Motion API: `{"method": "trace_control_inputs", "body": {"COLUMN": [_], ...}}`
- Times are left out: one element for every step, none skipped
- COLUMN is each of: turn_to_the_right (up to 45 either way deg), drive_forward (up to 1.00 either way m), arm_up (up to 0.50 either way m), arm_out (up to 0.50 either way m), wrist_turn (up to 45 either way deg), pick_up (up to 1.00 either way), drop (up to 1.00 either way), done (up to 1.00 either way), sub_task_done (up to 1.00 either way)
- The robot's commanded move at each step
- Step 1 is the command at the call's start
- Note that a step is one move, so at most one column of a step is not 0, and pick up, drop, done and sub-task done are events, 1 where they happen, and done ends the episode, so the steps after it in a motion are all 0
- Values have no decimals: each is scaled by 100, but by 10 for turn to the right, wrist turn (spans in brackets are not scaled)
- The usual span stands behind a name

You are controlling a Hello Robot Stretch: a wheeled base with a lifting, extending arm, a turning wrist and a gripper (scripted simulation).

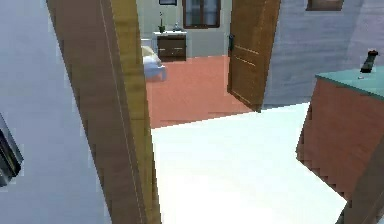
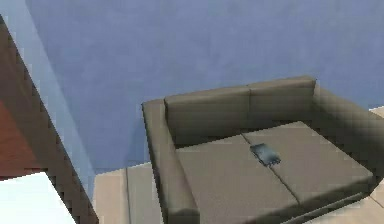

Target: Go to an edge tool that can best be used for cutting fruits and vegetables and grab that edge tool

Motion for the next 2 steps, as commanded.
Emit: {"method": "trace_control_inputs", "body": {"turn_to_the_right": [390, 0], "drive_forward": [0, 50], "arm_up": [0, 0], "arm_out": [0, 0], "wrist_turn": [0, 0], "pick_up": [0, 0], "drop": [0, 0], "done": [0, 0], "sub_task_done": [0, 0]}}
